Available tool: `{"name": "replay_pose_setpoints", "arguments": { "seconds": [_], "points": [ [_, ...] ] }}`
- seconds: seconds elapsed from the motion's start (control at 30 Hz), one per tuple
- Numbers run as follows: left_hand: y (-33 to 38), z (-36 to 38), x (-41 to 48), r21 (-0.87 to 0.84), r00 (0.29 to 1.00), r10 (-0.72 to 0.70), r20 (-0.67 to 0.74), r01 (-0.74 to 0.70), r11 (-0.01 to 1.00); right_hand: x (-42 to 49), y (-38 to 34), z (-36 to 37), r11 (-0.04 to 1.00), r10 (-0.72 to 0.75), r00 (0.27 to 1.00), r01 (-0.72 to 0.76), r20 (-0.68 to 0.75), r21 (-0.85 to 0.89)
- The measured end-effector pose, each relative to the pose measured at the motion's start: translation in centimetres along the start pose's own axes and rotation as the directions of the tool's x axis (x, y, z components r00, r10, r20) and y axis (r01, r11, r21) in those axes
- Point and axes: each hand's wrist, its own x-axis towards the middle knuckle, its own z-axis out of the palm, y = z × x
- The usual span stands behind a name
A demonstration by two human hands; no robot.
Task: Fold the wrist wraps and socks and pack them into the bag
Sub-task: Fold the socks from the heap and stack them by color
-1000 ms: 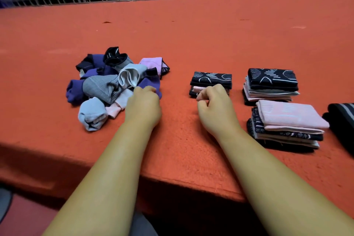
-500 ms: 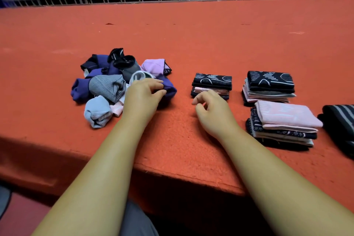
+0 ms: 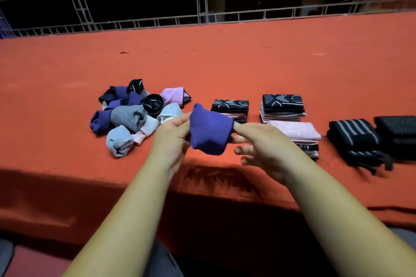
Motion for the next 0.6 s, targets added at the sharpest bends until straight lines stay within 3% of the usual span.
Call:
{"name": "replay_pose_setpoints", "arguments": {
  "seconds": [0.1, 0.2, 0.3, 0.37, 0.43, 0.5, 0.6],
  "points": [
    [-0.3, 1.8, -1.7, 0.057, 0.997, -0.030, 0.065, 0.026, 0.998, -1.7, 0.8, -1.2, 0.996, -0.060, 0.996, 0.056, -0.070, -0.067],
    [-0.8, 3.1, -3.2, 0.154, 0.979, -0.159, 0.123, 0.140, 0.978, -2.6, 1.8, -2.5, 0.983, -0.162, 0.974, 0.145, -0.159, -0.110],
    [-1.4, 3.0, -3.4, 0.316, 0.978, -0.202, -0.041, 0.205, 0.926, -2.9, 2.8, -3.3, 0.970, -0.226, 0.949, 0.198, -0.218, -0.140],
    [-1.5, 2.3, -3.6, 0.514, 0.993, -0.029, -0.111, 0.082, 0.854, -3.2, 3.4, -3.6, 0.945, -0.265, 0.940, 0.208, -0.217, -0.251],
    [-1.6, 2.6, -4.2, 0.637, 0.995, 0.090, 0.052, -0.103, 0.764, -3.2, 4.1, -4.0, 0.921, -0.292, 0.934, 0.217, -0.207, -0.322],
    [-2.3, 3.4, -4.9, 0.719, 0.978, 0.120, 0.170, -0.207, 0.663, -2.9, 4.6, -4.6, 0.909, -0.310, 0.929, 0.228, -0.202, -0.348],
    [-3.3, 3.9, -5.2, 0.780, 0.962, 0.217, 0.167, -0.263, 0.567, -2.5, 5.1, -5.2, 0.905, -0.323, 0.923, 0.238, -0.207, -0.351]
  ]
}}
